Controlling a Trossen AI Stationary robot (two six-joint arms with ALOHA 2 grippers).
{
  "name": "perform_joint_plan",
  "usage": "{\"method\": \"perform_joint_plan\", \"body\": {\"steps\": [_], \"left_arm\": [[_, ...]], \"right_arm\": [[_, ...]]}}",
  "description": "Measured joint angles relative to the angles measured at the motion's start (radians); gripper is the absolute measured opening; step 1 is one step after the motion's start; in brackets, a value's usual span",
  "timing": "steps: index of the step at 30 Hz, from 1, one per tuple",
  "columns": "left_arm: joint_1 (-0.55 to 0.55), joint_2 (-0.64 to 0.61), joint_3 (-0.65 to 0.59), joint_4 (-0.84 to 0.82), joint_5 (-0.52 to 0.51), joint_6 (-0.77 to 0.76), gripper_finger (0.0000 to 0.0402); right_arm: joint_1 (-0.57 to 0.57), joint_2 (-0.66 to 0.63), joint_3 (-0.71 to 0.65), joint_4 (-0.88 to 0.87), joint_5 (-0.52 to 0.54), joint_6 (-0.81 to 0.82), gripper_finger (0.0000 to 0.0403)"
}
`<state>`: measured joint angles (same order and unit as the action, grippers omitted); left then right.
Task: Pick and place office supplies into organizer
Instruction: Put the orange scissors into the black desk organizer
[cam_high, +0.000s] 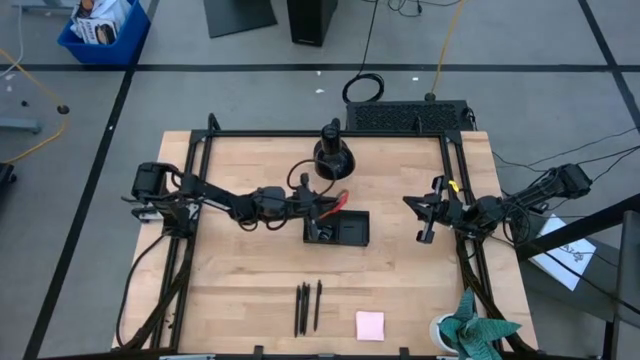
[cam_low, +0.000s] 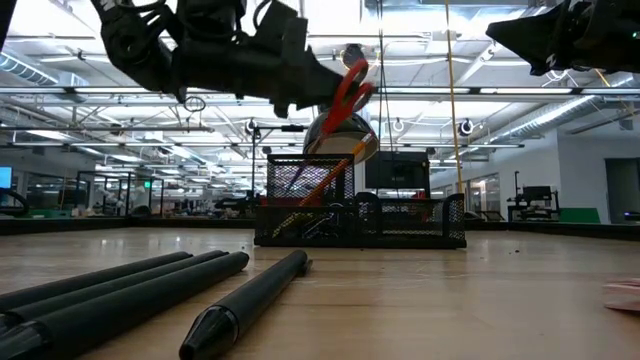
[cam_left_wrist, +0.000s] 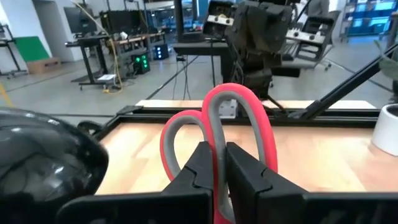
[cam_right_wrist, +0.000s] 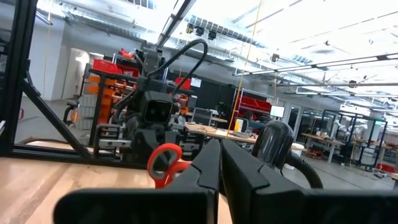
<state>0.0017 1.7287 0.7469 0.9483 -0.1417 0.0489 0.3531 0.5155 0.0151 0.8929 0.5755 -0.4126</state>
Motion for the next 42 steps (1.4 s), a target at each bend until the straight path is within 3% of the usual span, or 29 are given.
{"method": "perform_joint_plan", "body": {"steps": [13, 24, 29, 38, 42], "left_arm": [[-0.011, 0.002, -0.066, 0.056, -0.068, -0.006, 0.0009], [-0.016, 0.16, -0.063, 0.294, -0.093, -0.044, 0.0014], [-0.027, 0.204, -0.062, 0.318, -0.119, -0.072, 0.0008], [-0.03, 0.238, -0.06, 0.345, -0.131, -0.08, 0.0019], [-0.03, 0.24, -0.061, 0.331, -0.123, -0.081, 0.0048]], "right_arm": [[0.0, 0.0, 0.0, 0.008, 0.0, 0.008, 0.0009], [0.0, 0.0, 0.0, 0.008, 0.0, 0.011, 0.0009], [0.0, 0.0, 0.0, 0.008, 0.0, 0.011, 0.0009], [0.0, 0.0, 0.0, 0.008, 0.0, 0.009, 0.0009], [0.0, 0.0, 0.0, 0.008, 0.0, 0.008, 0.0009]]}}
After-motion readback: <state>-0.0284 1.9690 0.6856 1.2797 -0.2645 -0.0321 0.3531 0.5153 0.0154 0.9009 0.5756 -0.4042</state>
